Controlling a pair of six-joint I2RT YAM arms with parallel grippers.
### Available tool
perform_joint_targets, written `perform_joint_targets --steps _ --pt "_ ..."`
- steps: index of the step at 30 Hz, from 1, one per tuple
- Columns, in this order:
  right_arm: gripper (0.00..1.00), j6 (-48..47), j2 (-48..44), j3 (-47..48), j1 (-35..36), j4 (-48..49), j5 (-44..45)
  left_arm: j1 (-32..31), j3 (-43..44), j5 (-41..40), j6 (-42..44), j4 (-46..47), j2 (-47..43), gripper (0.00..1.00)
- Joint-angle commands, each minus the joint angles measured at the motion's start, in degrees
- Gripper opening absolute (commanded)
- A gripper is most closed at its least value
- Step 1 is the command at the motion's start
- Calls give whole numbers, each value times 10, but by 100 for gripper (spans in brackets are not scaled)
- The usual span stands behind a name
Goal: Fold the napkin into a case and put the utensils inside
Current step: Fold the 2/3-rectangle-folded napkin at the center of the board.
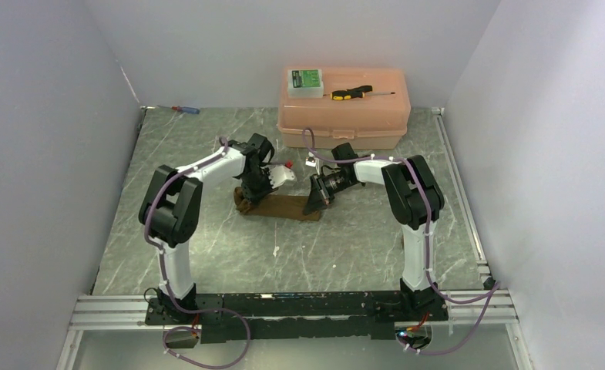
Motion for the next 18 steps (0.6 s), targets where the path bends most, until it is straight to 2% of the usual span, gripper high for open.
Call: perform_joint_targets --steps 1,6,8,11,13,16,18 --pt "3 -6 -14 8 -1 -4 -5 14 26 -7 -4 27 25 3" --pt "4 -12 -7 6 -1 -16 3 15 29 -6 0 43 59 3" --pt "8 -17 -8 6 -2 -25 10 19 25 -7 3 50 69 3" --pt "22 -6 -33 -1 -6 -12 26 27 30 0 2 44 80 3" --pt "26 2 -63 -14 -9 9 46 31 33 4 3 36 85 3" --pt "46 30 -106 -30 -10 48 99 36 36 15 3 30 85 3" --pt "52 39 -133 -40 -12 64 137 37 45 27 -1 18 90 3"
